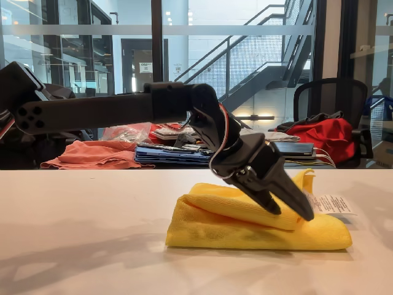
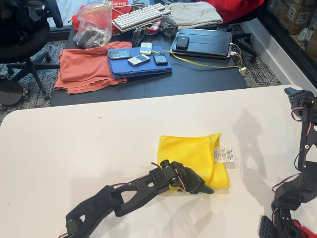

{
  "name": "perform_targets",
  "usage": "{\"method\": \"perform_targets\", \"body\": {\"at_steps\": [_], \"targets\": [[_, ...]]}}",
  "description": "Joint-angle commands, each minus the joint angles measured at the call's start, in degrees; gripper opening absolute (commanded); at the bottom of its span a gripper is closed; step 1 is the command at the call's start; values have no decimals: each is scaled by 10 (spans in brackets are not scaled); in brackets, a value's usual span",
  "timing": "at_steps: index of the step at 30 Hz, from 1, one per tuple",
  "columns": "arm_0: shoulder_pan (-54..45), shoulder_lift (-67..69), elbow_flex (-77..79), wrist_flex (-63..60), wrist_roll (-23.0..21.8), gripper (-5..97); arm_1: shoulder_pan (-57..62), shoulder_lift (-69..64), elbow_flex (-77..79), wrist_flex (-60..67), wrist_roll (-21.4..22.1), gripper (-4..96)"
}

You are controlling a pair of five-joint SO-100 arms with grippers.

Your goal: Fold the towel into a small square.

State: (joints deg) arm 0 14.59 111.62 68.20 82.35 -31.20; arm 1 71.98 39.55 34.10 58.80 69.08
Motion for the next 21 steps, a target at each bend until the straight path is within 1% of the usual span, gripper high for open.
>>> {"method": "perform_targets", "body": {"at_steps": [1, 5, 9, 18, 21], "targets": [[4, 16, -4, 1, 1, 331, -8, 8, -16, -4, 16, 236], [4, 16, -4, 1, 1, 331, -27, 11, -16, -9, 43, 237], [-1, 11, -4, 1, 2, 331, -33, 13, -16, -46, 61, 237], [4, 16, -4, 1, 1, 330, -33, -25, -15, -95, 62, 226], [0, 17, -5, 1, 2, 330, -33, -33, -15, -106, 62, 163]]}}
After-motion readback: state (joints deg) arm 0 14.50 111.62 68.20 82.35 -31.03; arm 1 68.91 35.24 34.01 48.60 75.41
